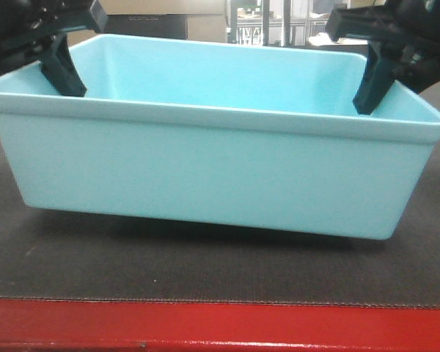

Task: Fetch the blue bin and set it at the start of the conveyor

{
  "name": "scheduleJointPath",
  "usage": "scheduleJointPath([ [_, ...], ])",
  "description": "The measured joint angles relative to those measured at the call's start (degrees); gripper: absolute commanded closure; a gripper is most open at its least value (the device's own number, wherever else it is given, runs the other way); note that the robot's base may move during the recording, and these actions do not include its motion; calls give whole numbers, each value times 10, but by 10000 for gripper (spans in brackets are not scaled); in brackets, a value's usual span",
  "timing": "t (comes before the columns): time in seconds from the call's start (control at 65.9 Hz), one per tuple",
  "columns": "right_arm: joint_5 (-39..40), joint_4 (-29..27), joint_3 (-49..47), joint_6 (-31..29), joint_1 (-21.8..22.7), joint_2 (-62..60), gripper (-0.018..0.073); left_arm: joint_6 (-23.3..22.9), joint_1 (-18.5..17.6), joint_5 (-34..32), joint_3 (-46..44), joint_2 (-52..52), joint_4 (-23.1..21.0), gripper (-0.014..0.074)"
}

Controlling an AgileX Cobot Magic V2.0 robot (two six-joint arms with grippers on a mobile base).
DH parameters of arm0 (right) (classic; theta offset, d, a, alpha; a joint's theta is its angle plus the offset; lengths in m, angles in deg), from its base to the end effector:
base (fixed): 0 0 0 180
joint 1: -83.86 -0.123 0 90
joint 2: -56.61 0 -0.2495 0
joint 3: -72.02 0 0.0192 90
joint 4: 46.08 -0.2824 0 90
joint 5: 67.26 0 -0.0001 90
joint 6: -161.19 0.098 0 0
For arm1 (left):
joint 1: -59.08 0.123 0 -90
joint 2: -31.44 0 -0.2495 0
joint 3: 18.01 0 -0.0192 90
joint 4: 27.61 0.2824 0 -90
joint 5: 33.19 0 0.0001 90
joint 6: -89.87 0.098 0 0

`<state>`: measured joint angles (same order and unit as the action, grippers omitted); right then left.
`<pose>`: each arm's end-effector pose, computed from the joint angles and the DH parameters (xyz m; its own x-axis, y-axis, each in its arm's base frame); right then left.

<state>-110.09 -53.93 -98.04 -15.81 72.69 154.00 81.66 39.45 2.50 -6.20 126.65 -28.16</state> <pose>0.3477 0.0780 0.2202 -0.8751 -0.0180 -0.4835 -0.1063 0.9820 0.1559 0.3366 -0.1207 0.2291 -0.7918 0.1226 -0.5983 0.2225 0.9702 -0.0956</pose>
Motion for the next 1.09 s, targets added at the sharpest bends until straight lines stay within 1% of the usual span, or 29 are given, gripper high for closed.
scheduleJointPath([
  [0.03, 0, 5, 0, -2, 0, 3, 309, 0, 0, 1, 0, 1, 0, 352],
  [0.046, 0, 9, 0, -3, 0, 3, 267, 0, 0, 1, 0, 1, 0, 313],
  [0.061, 0, 11, 0, -4, 0, 4, 225, 0, 0, 1, 0, 2, 1, 252],
  [0.076, 0, 13, 0, -4, 0, 4, 183, 0, 0, 1, 0, 2, 1, 231],
  [0.091, 0, 16, 0, -4, 0, 4, 141, 1, 0, 1, 0, 2, 5, 188],
  [0.106, 0, 17, 0, -5, 1, 4, 121, 1, 0, 1, 0, 2, 5, 144],
  [0.121, 0, 19, 0, -5, 1, 4, 64, 1, 0, 2, 0, 2, 5, 100],
  [0.137, 0, 20, 0, -6, 1, 4, 29, 1, 0, 2, 0, 2, 5, 35],
  [0.152, 0, 22, 0, -6, 1, 4, -17, 1, 0, 2, 0, 2, 5, -7],
  [0.167, 0, 22, 0, -6, 1, 4, -22, 1, 0, 2, 0, 2, 5, -39],
  [0.243, -1, 23, 0, -8, 1, 4, 0, 1, 0, 7, -1, 2, 5, 30],
  [0.364, -7, 23, -5, -10, 1, -9, 56, 1, 0, 28, -12, -1, 5, 113],
  [0.44, -8, 23, -7, -10, 1, -26, 135, 1, 0, 43, -24, -11, 12, 188],
  [0.516, -8, 24, -7, -10, 5, -53, 258, 1, 0, 56, -33, -32, 20, 295],
  [0.547, -8, 24, -7, -10, 8, -65, 333, 1, 0, 59, -34, -43, 26, 361],
  [0.577, -9, 24, -7, -10, 11, -79, 399, 1, 0, 61, -34, -52, 29, 405],
  [0.592, -9, 26, -7, -10, 13, -85, 416, 1, 0, 63, -34, -61, 35, 435],
  [0.607, -9, 27, -7, -10, 16, -93, 468, 1, 0, 65, -34, -68, 38, 465],
  [0.622, -9, 29, -7, -10, 18, -100, 502, 1, 0, 68, -34, -74, 42, 513],
  [0.638, -11, 30, -7, -10, 21, -107, 538, 1, 0, 69, -34, -81, 46, 529],
  [0.653, -11, 32, -7, -10, 23, -114, 572, 1, 0, 71, -32, -87, 49, 578],
  [0.683, -12, 37, -7, -10, 30, -128, 641, 1, 3, 73, -31, -101, 54, 625],
  [0.714, -13, 42, -6, -10, 36, -146, 722, 1, 7, 73, -24, -117, 57, 704],
  [0.85, -5, 63, 32, -10, 67, -210, 718, 2, 37, 65, 18, -174, 64, 707],
  [0.911, 3, 67, 63, -10, 79, -234, 718, 2, 61, 47, 50, -204, 65, 707],
  [1.032, 37, 71, 145, -11, 86, -287, 718, 2, 101, 12, 130, -257, 69, 707],
  [1.093, 62, 71, 189, -11, 86, -320, 718, 2, 112, -5, 177, -292, 71, 707],
])
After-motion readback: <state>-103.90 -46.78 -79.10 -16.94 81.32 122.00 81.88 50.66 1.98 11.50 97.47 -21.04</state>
